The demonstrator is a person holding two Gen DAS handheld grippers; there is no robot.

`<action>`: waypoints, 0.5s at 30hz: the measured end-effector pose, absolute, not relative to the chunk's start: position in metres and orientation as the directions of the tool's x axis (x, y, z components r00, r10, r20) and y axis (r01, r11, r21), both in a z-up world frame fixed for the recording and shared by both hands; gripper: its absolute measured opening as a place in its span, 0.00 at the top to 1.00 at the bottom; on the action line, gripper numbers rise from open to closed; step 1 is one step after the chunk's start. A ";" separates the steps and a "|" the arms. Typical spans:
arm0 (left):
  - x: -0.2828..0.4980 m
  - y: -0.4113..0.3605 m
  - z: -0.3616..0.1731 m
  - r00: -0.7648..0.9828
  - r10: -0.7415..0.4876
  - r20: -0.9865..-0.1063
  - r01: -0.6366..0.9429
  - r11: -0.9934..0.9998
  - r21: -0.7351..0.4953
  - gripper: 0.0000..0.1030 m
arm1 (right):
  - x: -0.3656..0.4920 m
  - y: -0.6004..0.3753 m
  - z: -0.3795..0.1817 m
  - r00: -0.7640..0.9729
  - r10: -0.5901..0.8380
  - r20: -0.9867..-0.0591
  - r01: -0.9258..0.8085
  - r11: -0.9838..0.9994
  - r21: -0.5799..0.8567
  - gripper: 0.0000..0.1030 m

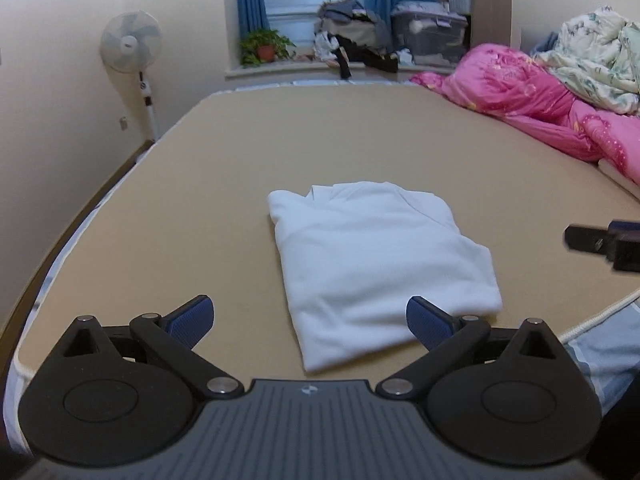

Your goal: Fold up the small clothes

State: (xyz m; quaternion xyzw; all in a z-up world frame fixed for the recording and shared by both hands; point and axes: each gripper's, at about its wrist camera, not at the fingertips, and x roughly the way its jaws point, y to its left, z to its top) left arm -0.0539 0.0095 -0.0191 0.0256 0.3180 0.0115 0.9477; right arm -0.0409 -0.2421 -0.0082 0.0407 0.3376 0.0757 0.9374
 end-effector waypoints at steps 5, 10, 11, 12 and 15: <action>-0.061 -0.001 -0.042 0.766 0.010 -0.643 -0.038 0.999 -0.029 0.00 | -0.052 -0.214 -0.026 0.724 0.185 -0.664 -0.174 0.981 0.084 0.08; -0.059 -0.008 -0.041 0.812 0.012 -0.584 -0.029 0.999 -0.020 0.00 | -0.054 -0.200 -0.032 0.704 0.216 -0.677 -0.223 0.972 0.078 0.09; -0.059 -0.008 -0.042 0.813 0.006 -0.582 -0.028 0.999 -0.028 0.00 | -0.054 -0.198 -0.033 0.701 0.218 -0.679 -0.226 0.971 0.078 0.09; -0.058 -0.009 -0.043 0.810 -0.004 -0.586 -0.024 0.999 -0.040 0.00 | -0.055 -0.196 -0.033 0.703 0.219 -0.677 -0.231 0.970 0.074 0.09; -0.057 -0.011 -0.044 0.813 -0.002 -0.582 -0.027 0.999 -0.043 0.00 | -0.055 -0.191 -0.032 0.710 0.229 -0.666 -0.245 0.967 0.071 0.09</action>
